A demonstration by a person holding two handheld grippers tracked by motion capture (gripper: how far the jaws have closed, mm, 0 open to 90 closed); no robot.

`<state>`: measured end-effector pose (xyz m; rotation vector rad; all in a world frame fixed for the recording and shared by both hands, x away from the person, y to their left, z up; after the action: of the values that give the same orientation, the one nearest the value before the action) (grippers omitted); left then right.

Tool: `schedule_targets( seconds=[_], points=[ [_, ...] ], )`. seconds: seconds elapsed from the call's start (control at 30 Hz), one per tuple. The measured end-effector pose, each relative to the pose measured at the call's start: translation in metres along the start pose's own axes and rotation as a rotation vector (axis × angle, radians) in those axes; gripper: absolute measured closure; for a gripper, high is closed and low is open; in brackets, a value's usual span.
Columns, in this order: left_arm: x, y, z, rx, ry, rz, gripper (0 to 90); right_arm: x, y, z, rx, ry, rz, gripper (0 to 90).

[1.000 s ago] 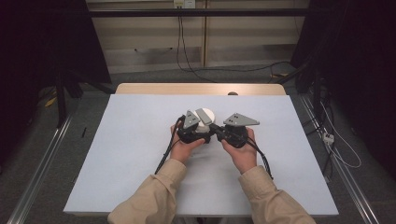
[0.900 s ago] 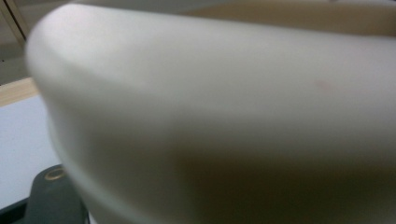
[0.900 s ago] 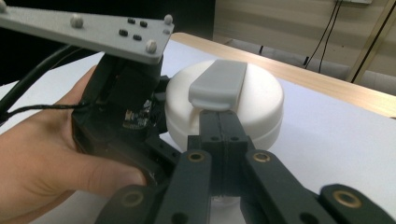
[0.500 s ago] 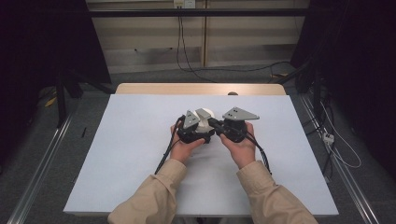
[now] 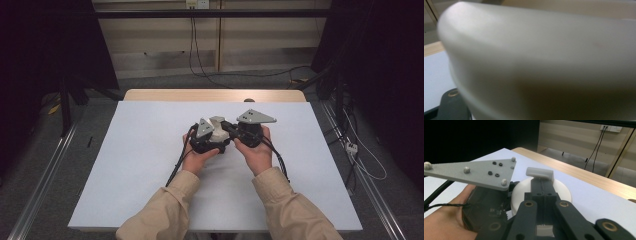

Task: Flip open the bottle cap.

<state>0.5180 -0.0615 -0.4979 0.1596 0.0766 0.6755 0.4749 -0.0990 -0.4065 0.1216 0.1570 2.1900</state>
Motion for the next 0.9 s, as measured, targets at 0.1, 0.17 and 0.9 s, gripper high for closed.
schedule_targets(
  seconds=[0.1,0.17,0.9],
  points=[
    [0.000,0.000,0.000,0.002,-0.002,-0.002,18.5,0.000,-0.002,0.003,-0.003,-0.001,-0.001,90.0],
    [0.000,0.000,0.000,0.002,-0.003,-0.001,18.5,0.000,-0.003,0.004,-0.005,0.002,0.000,90.0],
    [0.000,0.000,0.000,0.004,0.003,-0.004,18.5,-0.001,-0.020,0.016,0.002,0.020,0.002,90.0]
  ],
)
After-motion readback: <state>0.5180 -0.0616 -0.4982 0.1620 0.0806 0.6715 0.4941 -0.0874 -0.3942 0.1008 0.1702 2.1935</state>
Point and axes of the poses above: each handheld gripper's, and its own axes: y roughly backward along the jaws, z roughly out of its top, x roughly to its left, the point moved 10 cm from there along -y, roughly forward along the jaws, and after that the axes turned 11 degrees about -x, right-handed, at the moved point
